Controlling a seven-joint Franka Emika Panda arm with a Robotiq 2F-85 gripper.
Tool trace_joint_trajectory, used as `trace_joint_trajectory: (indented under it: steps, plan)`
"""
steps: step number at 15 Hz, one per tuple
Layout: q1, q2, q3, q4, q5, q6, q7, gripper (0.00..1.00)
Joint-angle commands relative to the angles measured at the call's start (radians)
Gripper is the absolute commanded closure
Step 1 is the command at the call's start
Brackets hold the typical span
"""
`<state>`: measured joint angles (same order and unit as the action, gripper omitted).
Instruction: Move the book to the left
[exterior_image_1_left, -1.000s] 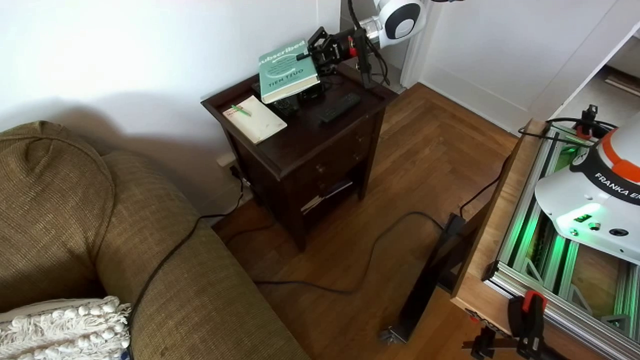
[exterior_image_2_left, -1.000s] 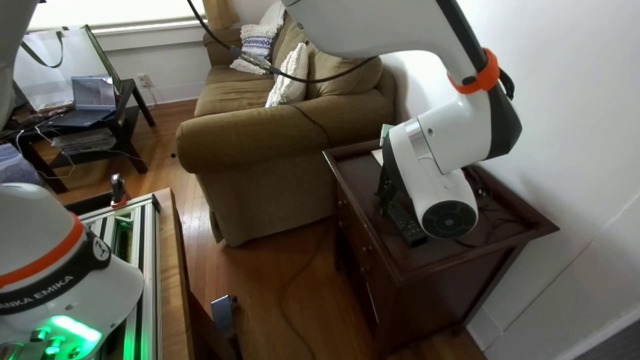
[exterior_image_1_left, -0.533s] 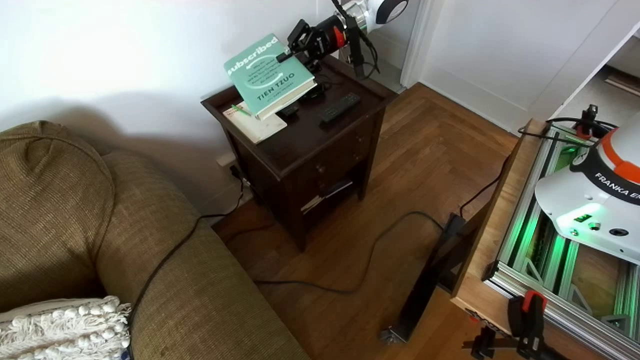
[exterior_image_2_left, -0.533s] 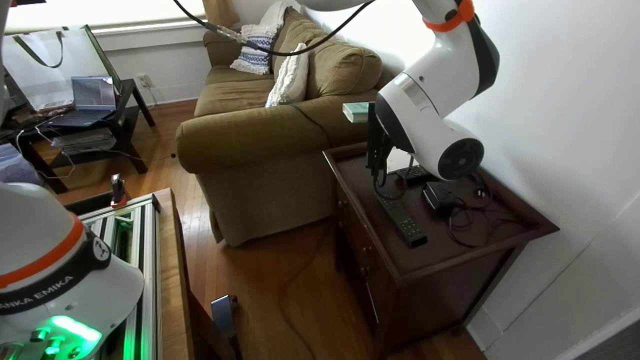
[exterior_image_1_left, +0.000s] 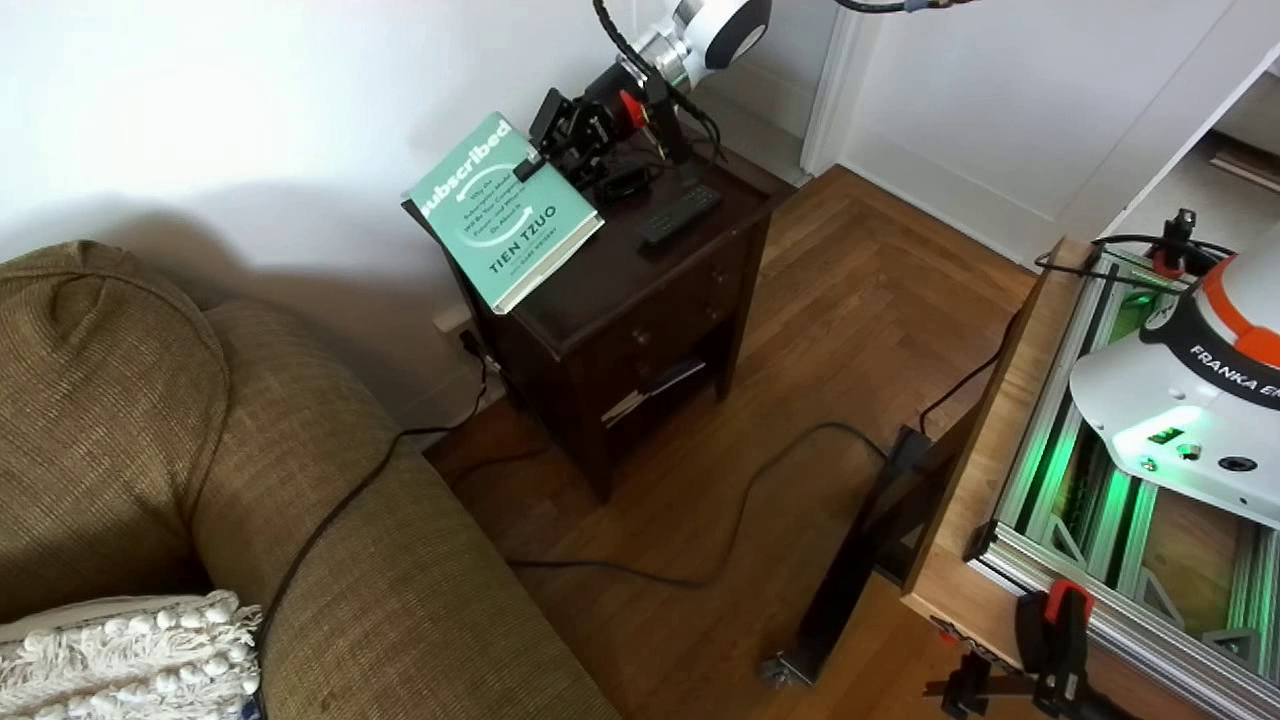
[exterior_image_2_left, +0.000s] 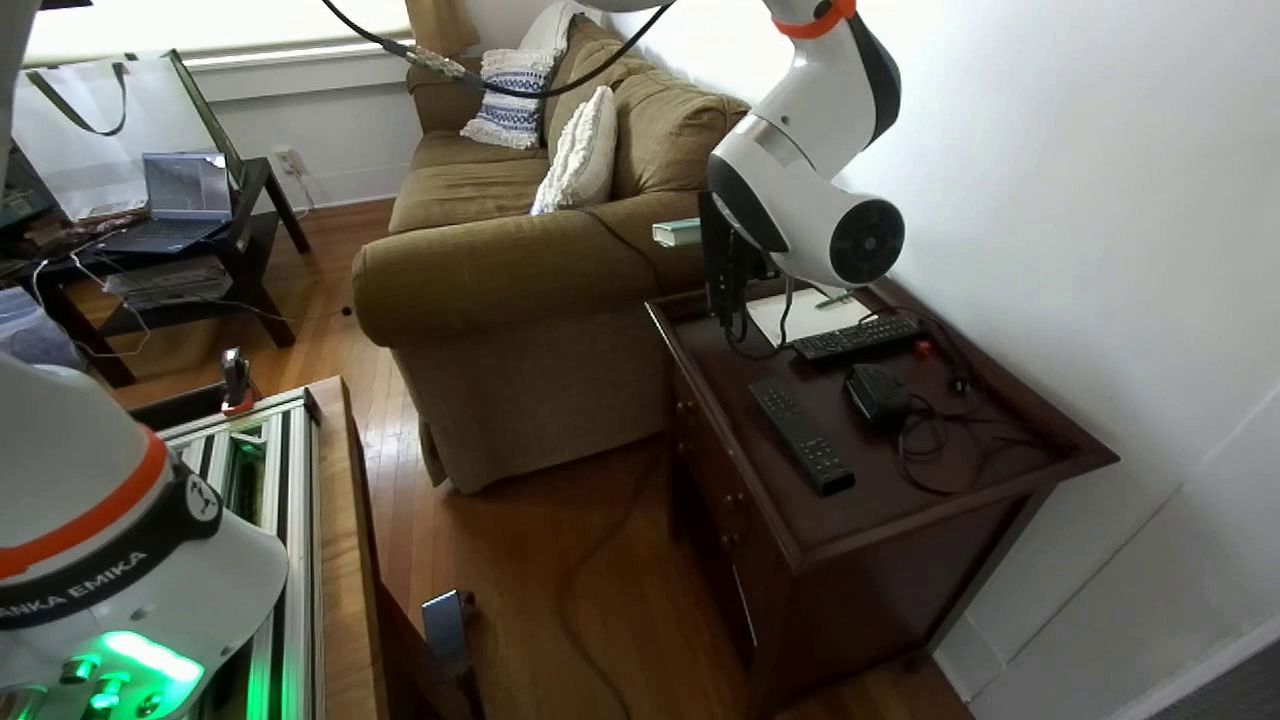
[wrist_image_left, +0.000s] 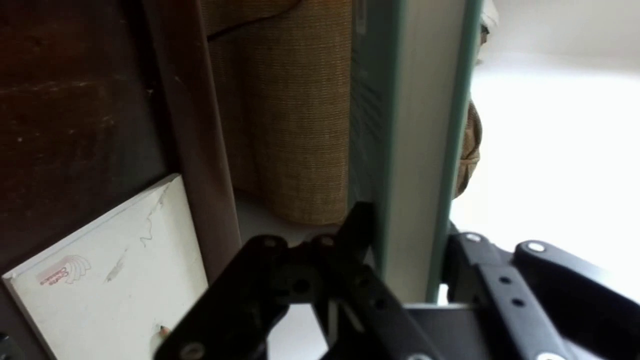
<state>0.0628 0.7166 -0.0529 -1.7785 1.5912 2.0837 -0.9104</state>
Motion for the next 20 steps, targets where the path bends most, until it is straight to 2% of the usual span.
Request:
trace_joint_trajectory:
  steps: [1, 7, 9, 10, 12, 15, 16, 20]
  plan:
    - [0.023, 0.063, 0.002, 0.120, -0.078, 0.093, 0.042, 0.92]
    - [0.016, 0.172, 0.016, 0.317, -0.297, 0.135, 0.130, 0.92]
    - [0.002, 0.186, 0.026, 0.353, -0.376, 0.088, 0.264, 0.92]
    - [-0.014, 0.152, 0.055, 0.281, -0.341, 0.150, 0.163, 0.70]
    - [-0.017, 0.170, 0.061, 0.313, -0.385, 0.147, 0.228, 0.70]
    - [-0.017, 0.175, 0.062, 0.318, -0.392, 0.148, 0.238, 0.70]
    - [-0.017, 0.176, 0.062, 0.319, -0.393, 0.148, 0.239, 0.92]
    - [-0.059, 0.237, 0.082, 0.429, -0.436, 0.132, 0.263, 0.92]
